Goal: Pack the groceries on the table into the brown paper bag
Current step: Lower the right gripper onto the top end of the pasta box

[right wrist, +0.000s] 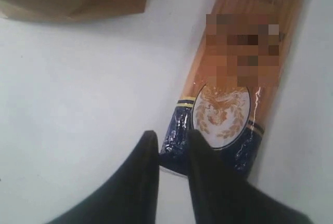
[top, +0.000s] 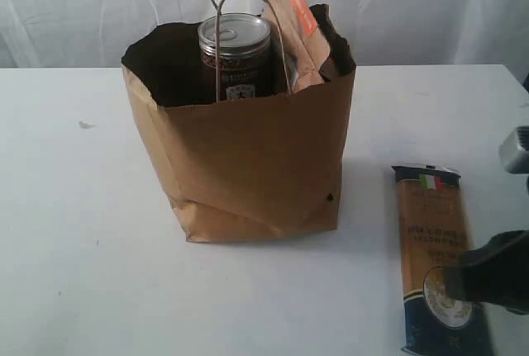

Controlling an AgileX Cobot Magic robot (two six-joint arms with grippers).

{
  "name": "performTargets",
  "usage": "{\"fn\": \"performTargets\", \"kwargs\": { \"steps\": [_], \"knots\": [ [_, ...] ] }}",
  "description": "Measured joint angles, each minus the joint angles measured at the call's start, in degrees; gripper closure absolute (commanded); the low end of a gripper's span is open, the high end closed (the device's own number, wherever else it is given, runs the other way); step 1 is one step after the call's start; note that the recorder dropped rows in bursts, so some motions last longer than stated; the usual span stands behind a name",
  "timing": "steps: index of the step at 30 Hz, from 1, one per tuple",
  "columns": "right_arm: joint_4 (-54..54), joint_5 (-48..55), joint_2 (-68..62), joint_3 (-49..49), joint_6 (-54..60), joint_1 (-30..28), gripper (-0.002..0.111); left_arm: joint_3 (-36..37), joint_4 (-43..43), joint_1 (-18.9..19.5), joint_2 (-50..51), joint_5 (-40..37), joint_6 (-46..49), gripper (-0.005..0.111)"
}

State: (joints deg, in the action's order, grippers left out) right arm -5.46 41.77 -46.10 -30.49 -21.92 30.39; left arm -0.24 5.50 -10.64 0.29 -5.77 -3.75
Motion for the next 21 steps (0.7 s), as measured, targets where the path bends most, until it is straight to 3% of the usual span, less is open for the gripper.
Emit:
{"fn": "performTargets", "kwargs": {
  "steps": [4, 11, 17, 21],
  "knots": [
    [-1.5, -1.0, -5.7, -2.2, 0.5, 0.0, 0.080, 0.0, 0.0, 0.0, 0.0, 0.0, 0.0, 0.107],
    [-2.0, -8.4, -12.9, -5.2, 0.9, -7.2, 0.026, 0.0, 0.0, 0.0, 0.0, 0.0, 0.0, 0.107],
    [6.6, -13.7, -20.6, -6.4, 8.2, -18.9, 0.022, 0.0, 0.0, 0.0, 0.0, 0.0, 0.0, 0.107],
    [14.4, -12.6, -27.4, -10.7, 15.0, -23.2, 0.022, 0.0, 0.0, 0.0, 0.0, 0.0, 0.0, 0.107]
  ]
}}
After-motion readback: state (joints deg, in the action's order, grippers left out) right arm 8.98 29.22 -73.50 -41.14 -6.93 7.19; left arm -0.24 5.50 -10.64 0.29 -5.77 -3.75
